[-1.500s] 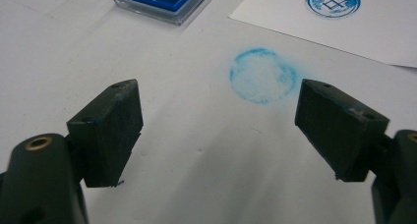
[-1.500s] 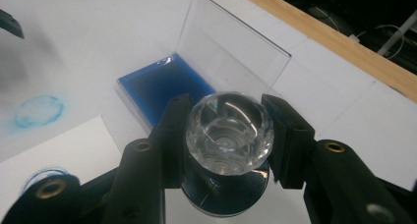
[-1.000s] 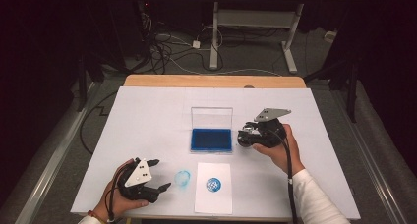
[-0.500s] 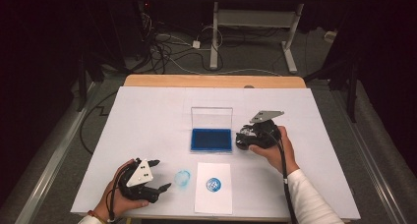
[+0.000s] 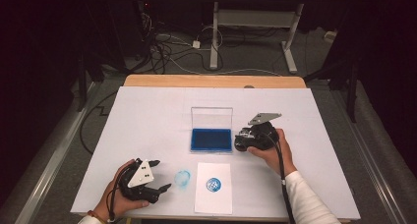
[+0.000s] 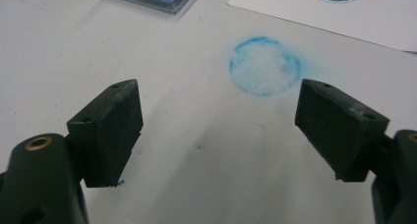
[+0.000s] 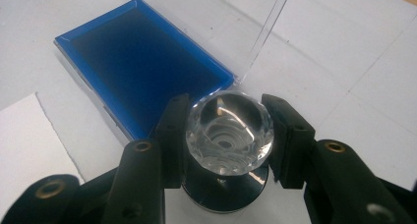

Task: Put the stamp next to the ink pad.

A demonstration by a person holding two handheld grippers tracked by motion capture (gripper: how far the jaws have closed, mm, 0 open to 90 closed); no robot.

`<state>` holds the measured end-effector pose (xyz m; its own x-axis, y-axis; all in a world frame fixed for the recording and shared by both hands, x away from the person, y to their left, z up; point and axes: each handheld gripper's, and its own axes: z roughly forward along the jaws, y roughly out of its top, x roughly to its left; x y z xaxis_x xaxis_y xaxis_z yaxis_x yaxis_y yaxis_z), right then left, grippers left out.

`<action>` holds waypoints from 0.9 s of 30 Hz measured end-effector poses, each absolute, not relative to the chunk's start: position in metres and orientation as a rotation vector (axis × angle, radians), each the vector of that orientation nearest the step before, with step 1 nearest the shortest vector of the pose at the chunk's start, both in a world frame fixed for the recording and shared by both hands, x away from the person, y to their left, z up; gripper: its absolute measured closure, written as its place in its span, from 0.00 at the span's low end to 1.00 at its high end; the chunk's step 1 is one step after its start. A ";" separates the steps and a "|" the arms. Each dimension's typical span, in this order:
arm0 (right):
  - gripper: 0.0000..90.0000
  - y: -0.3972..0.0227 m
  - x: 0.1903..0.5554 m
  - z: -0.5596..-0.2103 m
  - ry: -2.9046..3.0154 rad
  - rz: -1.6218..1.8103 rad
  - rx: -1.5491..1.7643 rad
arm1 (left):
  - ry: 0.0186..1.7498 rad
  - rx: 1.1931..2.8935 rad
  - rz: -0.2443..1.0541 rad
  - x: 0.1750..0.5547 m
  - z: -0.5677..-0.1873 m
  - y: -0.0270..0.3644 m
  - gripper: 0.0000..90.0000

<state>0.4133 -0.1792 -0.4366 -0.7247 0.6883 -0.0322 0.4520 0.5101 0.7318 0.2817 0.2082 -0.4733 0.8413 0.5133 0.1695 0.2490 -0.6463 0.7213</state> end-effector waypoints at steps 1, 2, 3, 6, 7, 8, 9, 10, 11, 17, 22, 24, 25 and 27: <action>0.64 -0.179 0.413 -0.437 2.436 1.047 0.955 | 0.552 2.290 0.471 0.282 -0.473 0.208 0.20; 0.64 -0.179 0.413 -0.437 2.436 1.051 0.957 | 0.551 2.290 0.471 0.282 -0.473 0.208 0.20; 0.64 -0.179 0.413 -0.437 2.436 1.052 0.958 | 0.550 2.290 0.472 0.282 -0.473 0.208 0.20; 0.63 -0.180 0.413 -0.438 2.438 1.055 0.957 | 0.550 2.290 0.472 0.281 -0.473 0.208 0.20; 0.63 -0.180 0.413 -0.438 2.438 1.057 0.958 | 0.551 2.291 0.473 0.281 -0.473 0.208 0.20; 0.63 -0.180 0.413 -0.438 2.437 1.057 0.958 | 0.553 2.292 0.472 0.282 -0.473 0.208 0.20; 0.63 -0.180 0.413 -0.438 2.436 1.056 0.958 | 0.554 2.292 0.472 0.282 -0.473 0.208 0.20; 0.63 -0.180 0.413 -0.438 2.436 1.055 0.957 | 0.555 2.293 0.472 0.282 -0.473 0.208 0.20; 0.63 -0.180 0.413 -0.438 2.436 1.054 0.957 | 0.555 2.293 0.473 0.282 -0.473 0.208 0.20; 0.62 -0.181 0.413 -0.437 2.423 1.064 0.962 | 0.559 2.290 0.479 0.282 -0.473 0.209 0.20; 0.59 -0.182 0.412 -0.434 2.411 1.072 0.956 | 0.558 2.290 0.481 0.282 -0.472 0.210 0.20; 0.57 -0.182 0.410 -0.431 2.391 1.084 0.947 | 0.564 2.287 0.489 0.282 -0.471 0.210 0.20; 0.56 -0.183 0.410 -0.429 2.386 1.087 0.944 | 0.568 2.283 0.487 0.282 -0.471 0.211 0.20; 0.55 -0.183 0.408 -0.426 2.364 1.095 0.940 | 0.569 2.282 0.496 0.282 -0.470 0.212 0.20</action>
